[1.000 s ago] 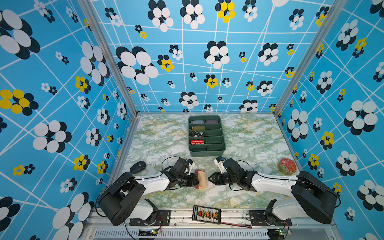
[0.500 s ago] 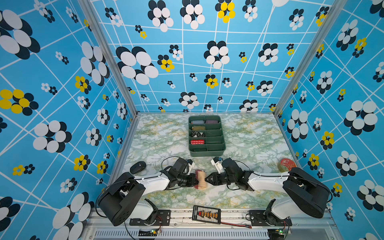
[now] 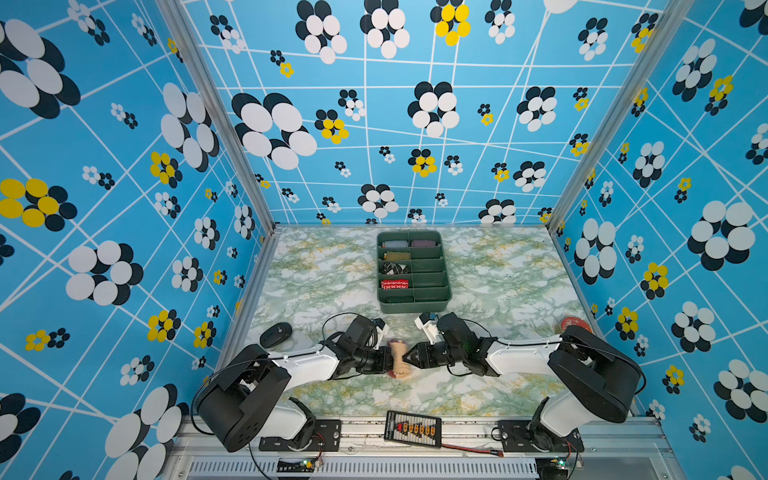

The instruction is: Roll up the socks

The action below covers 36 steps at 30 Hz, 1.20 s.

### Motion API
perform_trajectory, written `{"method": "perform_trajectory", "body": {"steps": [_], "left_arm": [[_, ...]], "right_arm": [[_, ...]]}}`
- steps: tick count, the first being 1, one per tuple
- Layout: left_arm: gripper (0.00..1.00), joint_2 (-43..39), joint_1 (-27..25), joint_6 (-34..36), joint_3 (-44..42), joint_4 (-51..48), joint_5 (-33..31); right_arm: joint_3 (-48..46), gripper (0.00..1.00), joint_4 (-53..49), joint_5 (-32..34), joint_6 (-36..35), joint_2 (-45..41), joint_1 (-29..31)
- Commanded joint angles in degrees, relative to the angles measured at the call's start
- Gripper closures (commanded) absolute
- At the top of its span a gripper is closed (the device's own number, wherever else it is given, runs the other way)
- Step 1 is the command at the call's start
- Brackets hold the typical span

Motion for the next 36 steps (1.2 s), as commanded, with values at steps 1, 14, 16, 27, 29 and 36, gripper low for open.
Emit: {"method": "perform_trajectory", "body": {"steps": [1,14,16,27,29,36], "left_arm": [[1.00,2.3,0.6,1.0,-1.9,-6.4,-3.2],[1.00,4.2,0.7,1.0,-1.8,-4.8,-2.8],[1.00,4.4,0.6,1.1,-1.7,-4.7,-2.7],[1.00,2.8,1.3,2.1,-0.4,-7.2,-3.0],[1.00,1.7,1.9,2.6,0.0,-8.7,-3.2],[0.98,-4.7,5.3,5.3,1.3,-16.2,-4.5]], "right_arm": [[1.6,0.57,-0.7,-0.2,0.2,2.1,0.7],[2.6,0.74,-1.4,-2.4,1.8,6.3,2.6],[2.7,0.87,-1.6,-2.5,1.9,6.6,2.8],[4.3,1.00,-10.6,4.3,-2.0,3.1,4.2],[4.8,1.00,-12.5,5.4,-2.8,2.5,4.4],[6.8,1.00,-17.1,7.9,-4.6,2.5,5.2]]}}
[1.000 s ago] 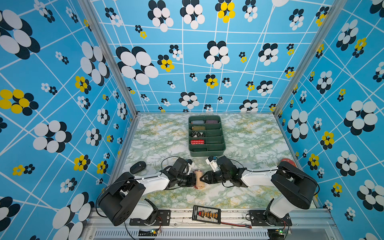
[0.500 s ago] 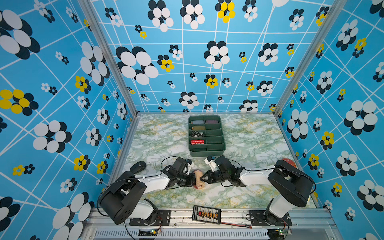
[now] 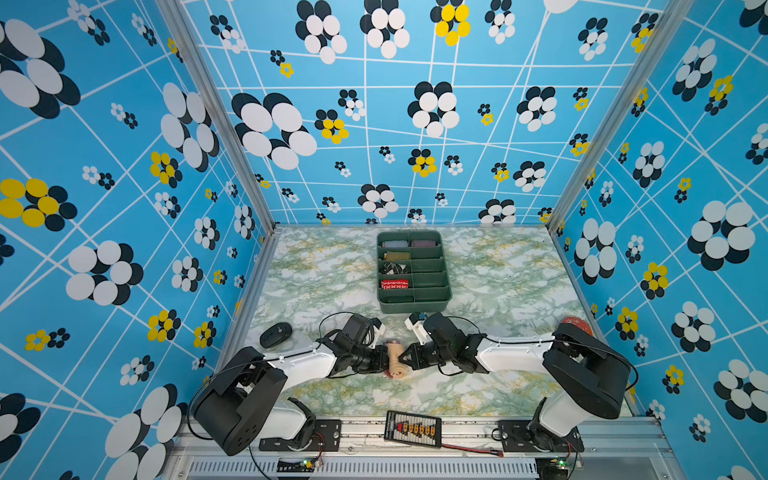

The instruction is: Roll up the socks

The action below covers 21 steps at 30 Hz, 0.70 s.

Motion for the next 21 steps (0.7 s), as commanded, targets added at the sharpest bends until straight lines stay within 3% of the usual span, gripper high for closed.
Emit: {"method": "perform_trajectory", "body": {"steps": [1,11,21], "left_arm": [[0.98,-3.0,2.5,2.9,0.5,-9.8,-5.2],[0.98,-8.9,3.4,2.1,1.7,-11.7,-4.6],[0.98,-13.5,-1.7,-2.7,3.9,-8.0,-5.2]], "right_arm": [[0.5,1.00,-9.2,2.9,-2.7,0.7,0.8],[4.4,1.00,-16.7,6.8,-5.3,0.3,2.2],[7.7,1.00,-20.0,8.3,-5.4,1.4,3.1]]}}
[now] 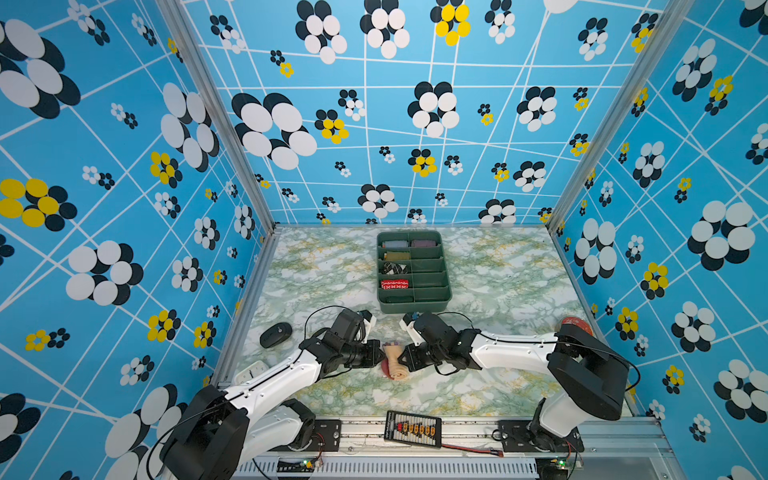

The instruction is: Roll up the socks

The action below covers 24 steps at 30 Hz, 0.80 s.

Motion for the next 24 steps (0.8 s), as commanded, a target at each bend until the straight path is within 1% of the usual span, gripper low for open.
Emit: {"method": "perform_trajectory", "body": {"steps": [1,9,14,17,22,24], "left_arm": [[0.98,0.0,-2.1,-2.3,1.5,2.0,-0.8],[0.98,4.8,-6.4,-4.3,2.0,7.1,-1.6],[0.98,7.8,-8.1,-4.2,3.1,8.0,-2.0],[0.98,9.0,-8.1,-3.2,3.6,6.5,-2.2],[1.00,11.9,-8.0,1.2,5.3,-1.2,-4.0],[1.00,13.1,-8.1,2.0,5.4,-2.5,-4.0]], "right_arm": [[1.2,1.00,-7.0,3.4,-1.1,1.7,0.8],[1.9,1.00,-7.6,4.0,-0.8,2.4,1.2],[1.8,1.00,-7.5,4.1,-0.7,2.5,1.4],[1.7,1.00,-7.5,4.3,-0.6,2.3,1.4],[1.6,1.00,-7.5,4.4,-0.4,2.5,1.4],[1.5,1.00,-7.0,4.1,-0.3,2.7,1.4]]}}
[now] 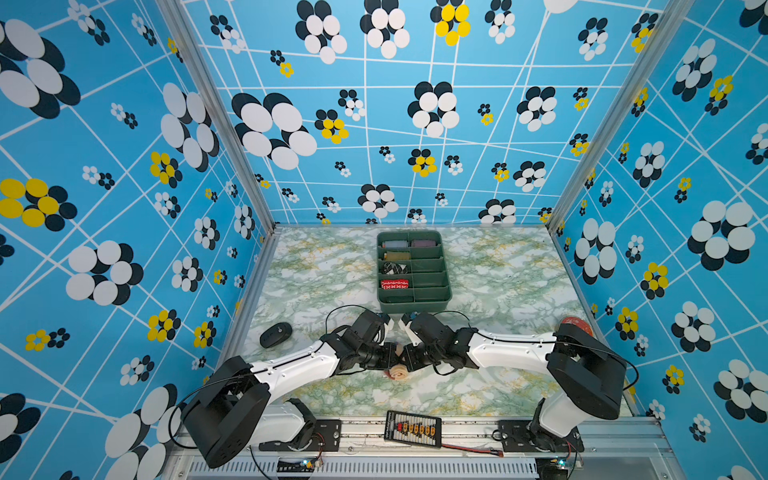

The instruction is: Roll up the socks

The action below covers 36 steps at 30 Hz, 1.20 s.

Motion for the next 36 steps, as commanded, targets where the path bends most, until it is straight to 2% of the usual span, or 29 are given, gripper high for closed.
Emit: {"method": "perform_trajectory", "body": {"steps": [1,10,13,25,36], "left_arm": [[1.00,2.5,-0.3,3.3,0.6,-5.3,-2.0],[1.00,4.6,-0.3,4.8,0.8,-7.2,-2.2],[1.00,5.1,-0.2,5.2,0.6,-7.6,-2.3],[1.00,5.0,0.8,5.5,-0.7,-7.5,-2.3],[1.00,2.8,2.5,6.0,-1.7,-9.1,-2.5]], "right_arm": [[-0.5,0.99,-3.7,1.4,0.1,1.8,0.4],[-1.1,0.75,-2.5,1.4,0.4,0.5,0.3],[-2.0,0.71,-1.4,1.1,0.7,-0.6,-0.1],[-13.0,0.65,16.0,-8.9,8.6,-6.2,-6.2],[-11.9,0.65,10.7,-5.5,7.4,-6.3,-6.4]]}}
